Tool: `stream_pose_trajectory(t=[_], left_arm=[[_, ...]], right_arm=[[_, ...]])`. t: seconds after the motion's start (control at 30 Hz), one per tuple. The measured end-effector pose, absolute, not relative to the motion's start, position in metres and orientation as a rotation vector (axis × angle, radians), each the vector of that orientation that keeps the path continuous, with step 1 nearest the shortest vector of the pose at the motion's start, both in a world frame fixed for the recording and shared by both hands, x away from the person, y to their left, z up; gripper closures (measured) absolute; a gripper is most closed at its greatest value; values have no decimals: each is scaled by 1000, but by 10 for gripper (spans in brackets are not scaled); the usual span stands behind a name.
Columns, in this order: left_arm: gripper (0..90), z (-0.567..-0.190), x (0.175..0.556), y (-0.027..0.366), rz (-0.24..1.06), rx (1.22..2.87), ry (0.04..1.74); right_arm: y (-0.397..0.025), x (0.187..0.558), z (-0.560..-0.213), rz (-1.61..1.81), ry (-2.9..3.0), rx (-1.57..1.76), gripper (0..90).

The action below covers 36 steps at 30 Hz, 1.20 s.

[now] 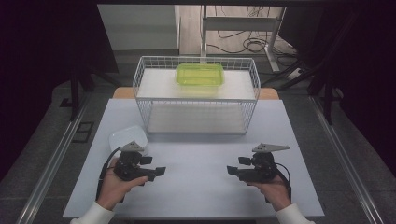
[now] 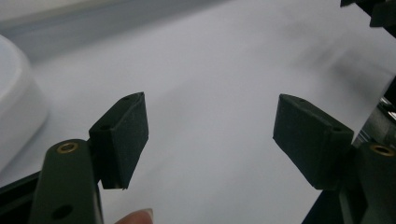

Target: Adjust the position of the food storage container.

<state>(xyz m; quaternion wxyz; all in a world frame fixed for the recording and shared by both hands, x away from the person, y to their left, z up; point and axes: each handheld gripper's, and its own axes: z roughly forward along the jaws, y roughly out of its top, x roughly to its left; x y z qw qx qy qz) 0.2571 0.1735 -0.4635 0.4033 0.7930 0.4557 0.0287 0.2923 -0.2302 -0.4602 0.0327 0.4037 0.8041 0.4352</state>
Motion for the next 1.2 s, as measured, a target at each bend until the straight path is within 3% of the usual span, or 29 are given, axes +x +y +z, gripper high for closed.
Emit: stream_pose_trajectory(t=[0.37,0.63,1.2], left_arm=[[276,-462,257,175,94,2025,1181],[300,-445,264,203,142,1962,1229],[546,-436,297,289,228,1897,1460]], right_arm=[[-229,294,-466,1325,2499,1269,302],[-230,296,-468,1327,2500,1297,302],[-232,299,-471,1293,2482,1342,302]])
